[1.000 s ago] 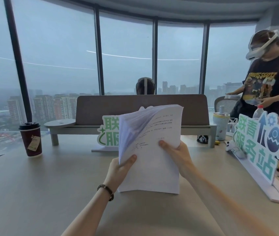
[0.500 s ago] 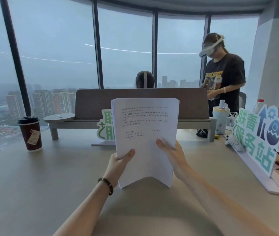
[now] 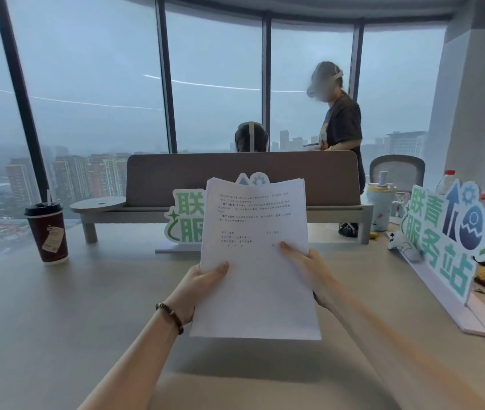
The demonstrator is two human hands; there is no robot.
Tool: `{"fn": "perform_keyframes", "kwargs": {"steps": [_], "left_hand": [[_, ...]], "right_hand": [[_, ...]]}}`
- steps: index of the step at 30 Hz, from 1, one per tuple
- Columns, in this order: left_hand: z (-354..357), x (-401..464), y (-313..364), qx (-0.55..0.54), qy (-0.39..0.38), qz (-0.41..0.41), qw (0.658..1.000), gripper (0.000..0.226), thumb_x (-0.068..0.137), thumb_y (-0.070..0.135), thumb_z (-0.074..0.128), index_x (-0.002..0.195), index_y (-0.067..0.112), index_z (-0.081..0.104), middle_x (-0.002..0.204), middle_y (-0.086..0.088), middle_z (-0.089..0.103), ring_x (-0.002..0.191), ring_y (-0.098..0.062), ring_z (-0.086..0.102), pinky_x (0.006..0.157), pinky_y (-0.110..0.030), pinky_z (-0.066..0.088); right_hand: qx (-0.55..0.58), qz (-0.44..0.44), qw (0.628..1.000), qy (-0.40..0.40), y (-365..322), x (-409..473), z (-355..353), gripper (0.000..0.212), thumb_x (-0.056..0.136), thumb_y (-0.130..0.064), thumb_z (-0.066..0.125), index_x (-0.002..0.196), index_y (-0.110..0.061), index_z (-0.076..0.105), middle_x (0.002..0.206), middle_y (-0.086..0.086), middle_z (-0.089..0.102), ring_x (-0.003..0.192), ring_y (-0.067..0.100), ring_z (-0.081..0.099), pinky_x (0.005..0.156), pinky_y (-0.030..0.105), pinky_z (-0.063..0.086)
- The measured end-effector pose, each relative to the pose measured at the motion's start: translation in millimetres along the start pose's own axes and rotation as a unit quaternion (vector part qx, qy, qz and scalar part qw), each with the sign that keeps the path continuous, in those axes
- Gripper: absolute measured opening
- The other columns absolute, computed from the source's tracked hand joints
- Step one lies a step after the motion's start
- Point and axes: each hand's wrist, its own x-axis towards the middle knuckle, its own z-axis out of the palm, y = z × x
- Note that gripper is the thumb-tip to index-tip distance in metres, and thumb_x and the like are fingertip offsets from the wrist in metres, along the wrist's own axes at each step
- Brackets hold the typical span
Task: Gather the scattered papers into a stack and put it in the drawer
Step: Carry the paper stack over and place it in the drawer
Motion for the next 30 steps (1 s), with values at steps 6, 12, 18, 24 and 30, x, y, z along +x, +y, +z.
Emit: {"fn": "perform_keyframes", "kwargs": {"steps": [6, 12, 18, 24, 30], "left_hand": [[6.0, -3.8, 13.9, -0.138, -0.048, -0.046, 0.988, 0.043, 0.098, 0.044, 0.047, 0.123, 0.014, 0.066, 0.119, -0.014, 0.071, 0.105, -0.034, 0.070, 0.091, -0.047, 0.056], [1.6, 0.3, 9.1, -0.320, -0.099, 0.011, 0.942, 0.087, 0.083, 0.077, 0.042, 0.146, 0.017, 0.047, 0.148, -0.016, 0.048, 0.137, -0.037, 0.043, 0.119, -0.056, 0.022], [41.3, 6.0, -7.0, -0.283, -0.010, 0.007, 0.959, 0.047, 0.097, 0.027, 0.057, 0.140, 0.011, 0.050, 0.132, -0.015, 0.063, 0.127, -0.033, 0.056, 0.113, -0.054, 0.036], [46.1, 7.9, -22.5, -0.395, 0.105, -0.032, 0.912, 0.035, 0.094, 0.031, 0.058, 0.121, 0.010, 0.062, 0.106, -0.013, 0.074, 0.103, -0.034, 0.064, 0.095, -0.050, 0.050], [46.2, 10.6, -22.6, -0.373, 0.083, -0.022, 0.924, 0.031, 0.093, 0.026, 0.062, 0.119, 0.009, 0.062, 0.112, -0.015, 0.072, 0.107, -0.035, 0.065, 0.101, -0.055, 0.046]], "right_hand": [[0.010, 0.052, 0.997, 0.058, 5.2, 2.1, 0.0, 0.033, 0.090, -0.026, 0.071, 0.111, -0.001, 0.071, 0.098, 0.013, 0.077, 0.087, 0.034, 0.074, 0.077, 0.042, 0.061], [0.139, 0.059, 0.980, 0.131, 4.7, 4.4, 9.6, 0.020, 0.094, -0.023, 0.066, 0.106, -0.007, 0.068, 0.095, 0.011, 0.077, 0.078, 0.028, 0.075, 0.057, 0.033, 0.060], [0.207, 0.047, 0.948, 0.237, 11.5, 11.3, 34.5, 0.022, 0.088, -0.022, 0.071, 0.105, -0.009, 0.068, 0.099, 0.009, 0.075, 0.086, 0.031, 0.073, 0.075, 0.044, 0.061], [0.192, 0.020, 0.953, 0.234, 19.8, 4.0, 48.6, 0.013, 0.090, -0.027, 0.071, 0.094, -0.016, 0.069, 0.094, 0.005, 0.076, 0.083, 0.027, 0.074, 0.077, 0.043, 0.061], [0.204, -0.002, 0.952, 0.228, 13.4, -0.4, 51.5, 0.010, 0.092, -0.029, 0.069, 0.095, -0.019, 0.068, 0.092, 0.001, 0.076, 0.081, 0.022, 0.073, 0.067, 0.033, 0.058]]}}
